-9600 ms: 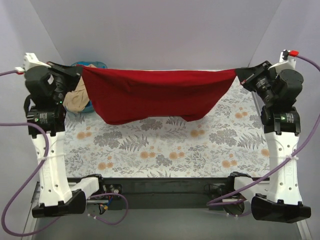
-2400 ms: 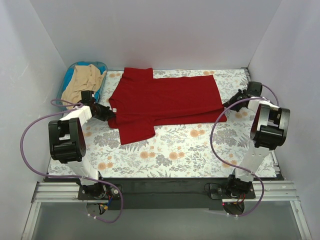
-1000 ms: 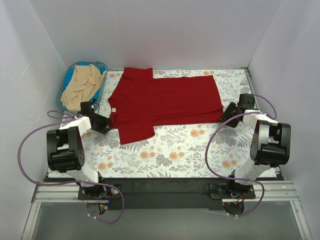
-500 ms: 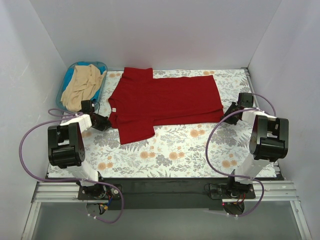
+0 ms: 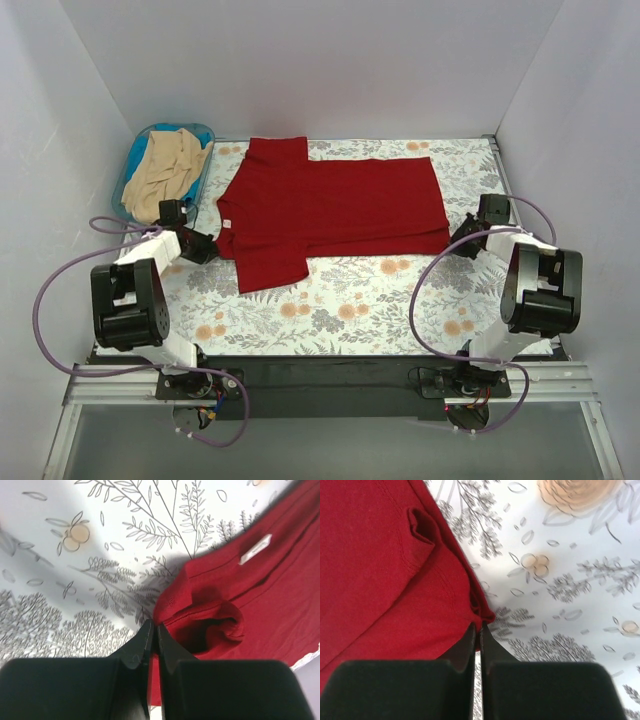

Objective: Fold and stack the t-shirts
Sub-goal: Fold the tshirt

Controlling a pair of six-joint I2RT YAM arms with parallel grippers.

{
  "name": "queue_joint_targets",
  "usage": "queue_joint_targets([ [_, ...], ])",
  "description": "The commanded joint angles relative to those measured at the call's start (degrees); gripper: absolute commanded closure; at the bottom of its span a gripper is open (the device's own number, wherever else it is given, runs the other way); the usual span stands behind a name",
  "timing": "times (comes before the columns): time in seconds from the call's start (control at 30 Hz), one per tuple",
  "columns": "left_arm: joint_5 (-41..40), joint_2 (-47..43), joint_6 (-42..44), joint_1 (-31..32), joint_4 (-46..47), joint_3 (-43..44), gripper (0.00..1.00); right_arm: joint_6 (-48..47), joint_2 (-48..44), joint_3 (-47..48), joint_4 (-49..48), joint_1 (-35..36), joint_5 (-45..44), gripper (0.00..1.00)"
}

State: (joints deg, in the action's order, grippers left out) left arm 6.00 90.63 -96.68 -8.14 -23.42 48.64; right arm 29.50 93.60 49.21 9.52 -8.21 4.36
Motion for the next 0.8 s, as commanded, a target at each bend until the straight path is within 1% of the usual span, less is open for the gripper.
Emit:
queue_joint_targets([
  [0.0, -3.4, -6.2, 0.5, -0.8, -3.8, -1.2, 1.0, -1.9, -4.0, -2.4, 1.7, -1.1, -2.2, 0.99],
  [0.37, -5.3, -18.5, 1.9, -4.6, -10.6, -8.6, 1.0, -3.6, -14.3, -11.6, 4.4, -3.2, -2.3, 0.99],
  [0.6, -4.3, -21.6, 2.3, -5.7, -11.3, -11.3, 1.0, -5.4, -18.8, -16.1, 4.8, -6.1, -0.9, 0.99],
  [0.7, -1.3, -21.1, 2.8, -5.7, -10.1, -11.6, 1.0, -6.0, -18.5, -15.9, 4.8, -6.4, 1.3, 0.78],
  [0.73, -0.6, -20.9, 2.9, -5.7, -9.7, -11.5, 0.98, -6.2, -18.5, -15.6, 4.8, -6.4, 2.0, 0.66],
  [0.77, 0.0, -20.8, 2.8, -5.7, -9.6, -11.4, 0.93, -6.6, -18.5, -15.3, 5.0, -6.4, 2.9, 0.6],
])
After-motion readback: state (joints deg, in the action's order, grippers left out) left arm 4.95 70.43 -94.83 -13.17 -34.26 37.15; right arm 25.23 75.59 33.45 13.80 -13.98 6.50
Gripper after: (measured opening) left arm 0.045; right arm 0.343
